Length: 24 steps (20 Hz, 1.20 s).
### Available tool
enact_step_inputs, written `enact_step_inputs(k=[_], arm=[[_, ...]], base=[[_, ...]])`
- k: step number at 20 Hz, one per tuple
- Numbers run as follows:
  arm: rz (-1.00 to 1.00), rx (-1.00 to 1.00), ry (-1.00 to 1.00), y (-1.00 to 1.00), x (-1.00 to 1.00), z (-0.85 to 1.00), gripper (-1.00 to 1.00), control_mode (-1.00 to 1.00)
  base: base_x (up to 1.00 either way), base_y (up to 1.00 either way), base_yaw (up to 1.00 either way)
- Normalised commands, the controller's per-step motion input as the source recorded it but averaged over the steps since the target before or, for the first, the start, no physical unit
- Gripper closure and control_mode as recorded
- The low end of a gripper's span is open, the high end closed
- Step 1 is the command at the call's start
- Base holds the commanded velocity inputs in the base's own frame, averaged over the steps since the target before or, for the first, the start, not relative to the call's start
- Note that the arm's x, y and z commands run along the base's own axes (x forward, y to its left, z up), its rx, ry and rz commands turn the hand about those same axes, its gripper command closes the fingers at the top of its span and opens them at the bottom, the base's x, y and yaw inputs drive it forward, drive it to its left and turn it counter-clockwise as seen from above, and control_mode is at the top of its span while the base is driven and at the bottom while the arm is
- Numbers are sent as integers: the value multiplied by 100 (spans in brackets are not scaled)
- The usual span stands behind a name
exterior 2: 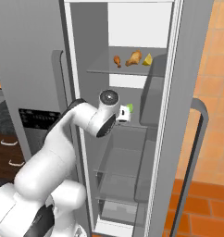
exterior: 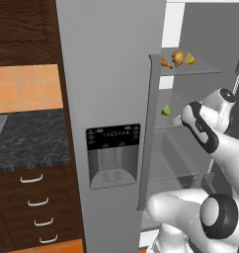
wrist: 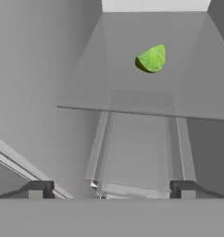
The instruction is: Place one lemon wedge and one chicken drumstick in each tupperware on the nearby counter, to pack two identical lunches.
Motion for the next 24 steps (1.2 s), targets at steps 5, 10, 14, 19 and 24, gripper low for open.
enact_step_inputs(k=[5, 10, 14, 19, 24], arm=[[29, 0, -23, -3, 40, -34, -100, -100], [19, 0, -7, 0, 52, -15, -100, -100], [16, 0, -6, -4, 44, 0, -100, -100], [11, 0, -18, -2, 24, -3, -100, -100], [12, -4, -14, 0, 14, 0, -100, -100]], base=[[0, 0, 0], [0, 0, 0], [0, 0, 0], [0, 0, 0], [0, 0, 0]])
